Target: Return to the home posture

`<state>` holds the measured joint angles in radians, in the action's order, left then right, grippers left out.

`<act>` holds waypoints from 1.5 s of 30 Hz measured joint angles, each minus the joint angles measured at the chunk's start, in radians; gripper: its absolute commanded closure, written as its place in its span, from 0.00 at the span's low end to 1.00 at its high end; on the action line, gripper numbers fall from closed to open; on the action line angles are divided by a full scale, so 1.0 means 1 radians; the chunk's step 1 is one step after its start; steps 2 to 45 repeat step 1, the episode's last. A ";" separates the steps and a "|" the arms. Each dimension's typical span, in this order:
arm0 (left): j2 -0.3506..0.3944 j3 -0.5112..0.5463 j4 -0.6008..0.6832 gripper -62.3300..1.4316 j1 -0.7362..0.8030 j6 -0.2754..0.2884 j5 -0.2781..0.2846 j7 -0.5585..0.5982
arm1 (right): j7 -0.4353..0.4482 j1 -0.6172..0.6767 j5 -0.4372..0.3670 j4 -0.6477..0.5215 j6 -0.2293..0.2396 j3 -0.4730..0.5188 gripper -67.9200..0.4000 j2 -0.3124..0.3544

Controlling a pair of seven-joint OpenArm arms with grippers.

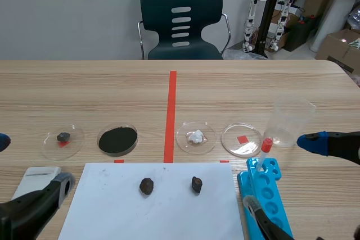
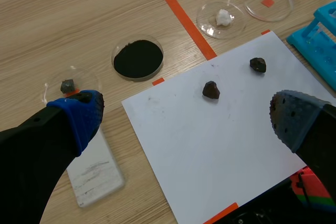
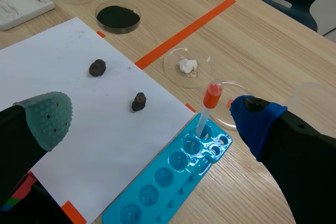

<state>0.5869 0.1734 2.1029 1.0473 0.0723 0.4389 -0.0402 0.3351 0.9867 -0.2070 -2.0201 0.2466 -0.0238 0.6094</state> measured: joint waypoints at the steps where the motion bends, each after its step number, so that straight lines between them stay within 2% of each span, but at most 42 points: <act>1: 0.000 0.000 0.000 0.00 0.000 0.000 0.008 0.000 | 0.000 0.000 0.000 0.000 0.000 0.000 0.06 0.000; 45: 0.000 0.000 0.000 0.00 0.000 0.000 0.008 0.000 | 0.000 0.000 0.000 0.000 0.000 0.000 0.06 0.000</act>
